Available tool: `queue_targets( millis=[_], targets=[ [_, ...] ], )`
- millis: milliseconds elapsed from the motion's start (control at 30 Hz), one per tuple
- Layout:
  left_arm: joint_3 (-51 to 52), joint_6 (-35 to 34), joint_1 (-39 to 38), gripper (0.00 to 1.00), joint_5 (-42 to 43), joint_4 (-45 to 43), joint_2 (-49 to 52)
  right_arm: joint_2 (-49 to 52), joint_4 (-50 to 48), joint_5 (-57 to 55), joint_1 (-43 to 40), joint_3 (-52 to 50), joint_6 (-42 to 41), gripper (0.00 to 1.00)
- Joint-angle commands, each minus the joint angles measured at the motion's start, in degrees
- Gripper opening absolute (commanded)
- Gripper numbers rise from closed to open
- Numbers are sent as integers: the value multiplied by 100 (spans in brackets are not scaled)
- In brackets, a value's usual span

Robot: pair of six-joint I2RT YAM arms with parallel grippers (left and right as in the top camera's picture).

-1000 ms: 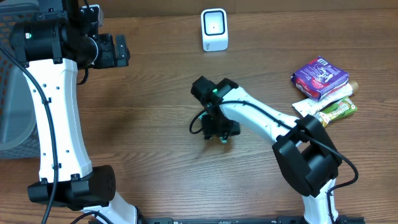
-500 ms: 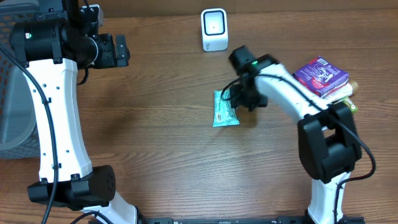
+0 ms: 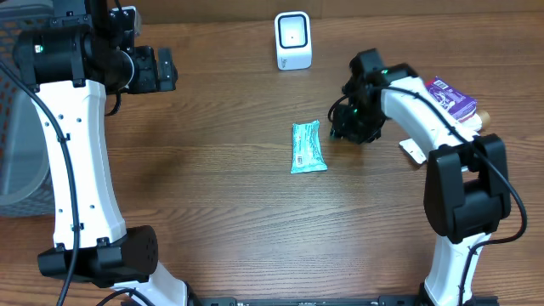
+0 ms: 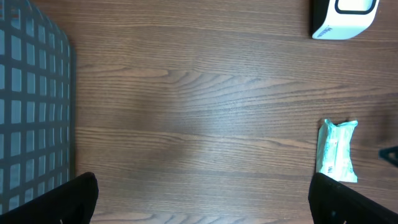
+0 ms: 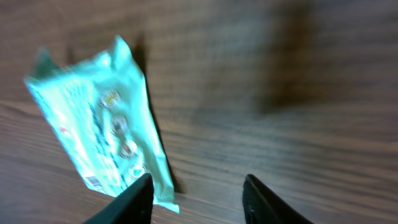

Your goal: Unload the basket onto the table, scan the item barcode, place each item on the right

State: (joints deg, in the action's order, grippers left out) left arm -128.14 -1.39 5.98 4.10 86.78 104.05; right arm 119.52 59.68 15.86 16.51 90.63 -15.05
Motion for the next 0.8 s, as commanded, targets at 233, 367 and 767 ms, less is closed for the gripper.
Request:
queue_targets(
  millis=[233, 367, 767],
  targets=[
    [-22, -33, -28, 99, -2, -9, 46, -72, -203, -459, 883, -640, -1532, 38],
    [-22, -33, -28, 100, -4, -7, 46, -72, -433, -153, 1362, -640, -1567, 39],
    [-22, -33, -28, 100, -2, -9, 46, -341, -577, -118, 1705, -243, -1499, 48]
  ],
)
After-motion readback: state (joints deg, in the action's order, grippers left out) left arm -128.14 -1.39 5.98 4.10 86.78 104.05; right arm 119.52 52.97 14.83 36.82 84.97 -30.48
